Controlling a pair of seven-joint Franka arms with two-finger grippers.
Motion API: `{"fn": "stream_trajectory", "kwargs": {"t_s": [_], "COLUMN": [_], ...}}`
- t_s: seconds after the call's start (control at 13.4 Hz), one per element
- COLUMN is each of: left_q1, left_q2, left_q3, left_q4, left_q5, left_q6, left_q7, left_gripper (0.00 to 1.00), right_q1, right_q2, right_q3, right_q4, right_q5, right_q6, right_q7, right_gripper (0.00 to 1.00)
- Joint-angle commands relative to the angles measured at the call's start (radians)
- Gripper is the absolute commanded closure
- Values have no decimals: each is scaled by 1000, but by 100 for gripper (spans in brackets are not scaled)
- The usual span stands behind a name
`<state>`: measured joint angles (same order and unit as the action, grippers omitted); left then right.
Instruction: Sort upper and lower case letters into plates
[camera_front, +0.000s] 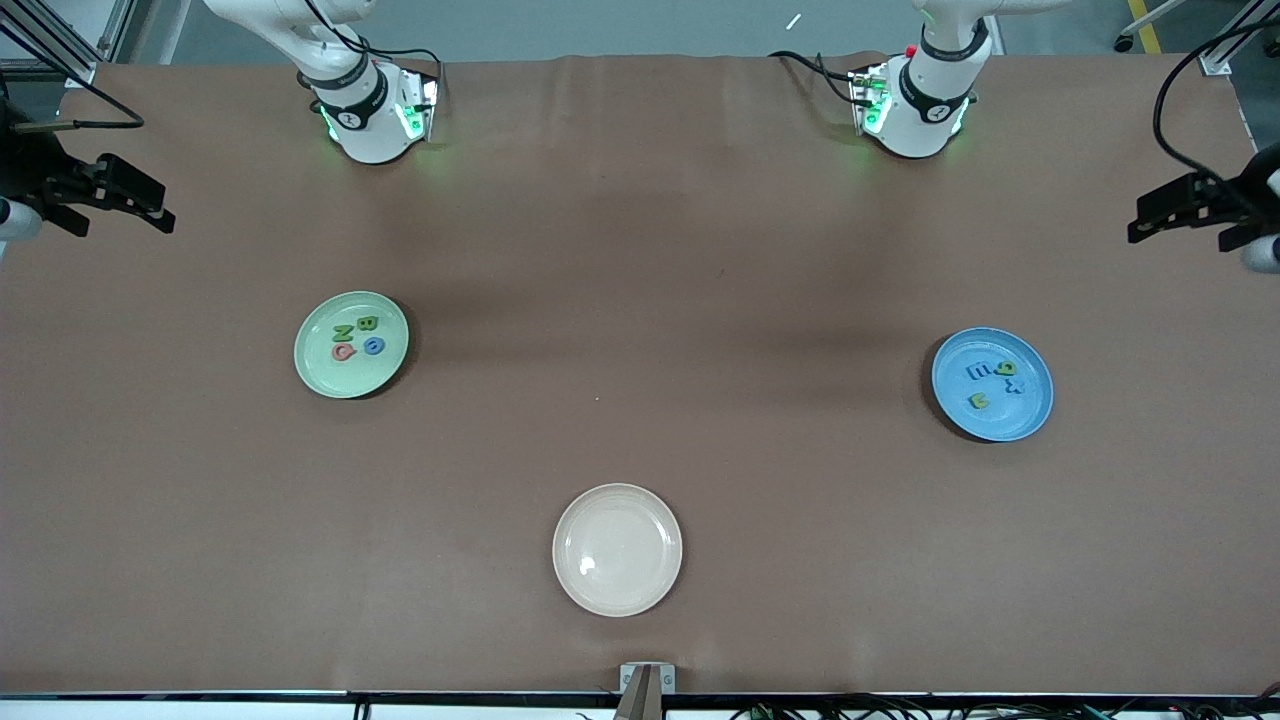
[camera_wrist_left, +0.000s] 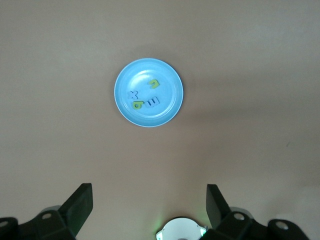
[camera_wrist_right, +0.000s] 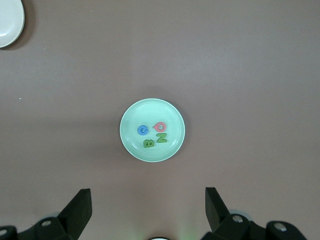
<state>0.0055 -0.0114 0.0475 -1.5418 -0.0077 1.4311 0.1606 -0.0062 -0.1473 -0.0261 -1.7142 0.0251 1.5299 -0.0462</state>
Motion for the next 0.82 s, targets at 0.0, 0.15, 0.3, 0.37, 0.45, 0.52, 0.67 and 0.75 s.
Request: {"fn": "stream_trajectory", "kwargs": {"t_s": [0.0, 0.15, 0.3, 0.37, 0.45, 0.52, 0.67, 0.75], "left_q1": [-9, -12, -15, -15, -19, -30, -45, -44], "left_q2": [-47, -44, -39, -39, -39, -38, -38, -38], "left_q3": [15, 8, 8, 8, 6, 8, 9, 8], "left_q4": [-18, -23, -23, -23, -23, -23, -21, -23], "left_q5": [-38, -38, -38, -38, -40, -40, -38, -38], "left_q6": [72, 74, 74, 75, 83, 101, 127, 129], "left_q7": [-16, -16, -16, -15, -15, -15, -15, -15], "left_gripper": [0, 0, 0, 0, 0, 0, 0, 0], "right_q1": [-12, -12, -12, -12, -12, -12, -12, -12], "right_q2": [-2, -2, -2, -2, -2, -2, -2, -3], "right_q3": [5, 6, 6, 6, 6, 5, 5, 5], "right_q4": [-5, -5, -7, -5, -5, -5, -5, -5], "right_q5": [-1, -1, -1, -1, -1, -1, 1, 1], "right_q6": [-7, -7, -7, -7, -7, -7, -7, -8], "right_q7": [6, 8, 8, 8, 8, 8, 8, 8], "right_gripper": [0, 0, 0, 0, 0, 0, 0, 0]}}
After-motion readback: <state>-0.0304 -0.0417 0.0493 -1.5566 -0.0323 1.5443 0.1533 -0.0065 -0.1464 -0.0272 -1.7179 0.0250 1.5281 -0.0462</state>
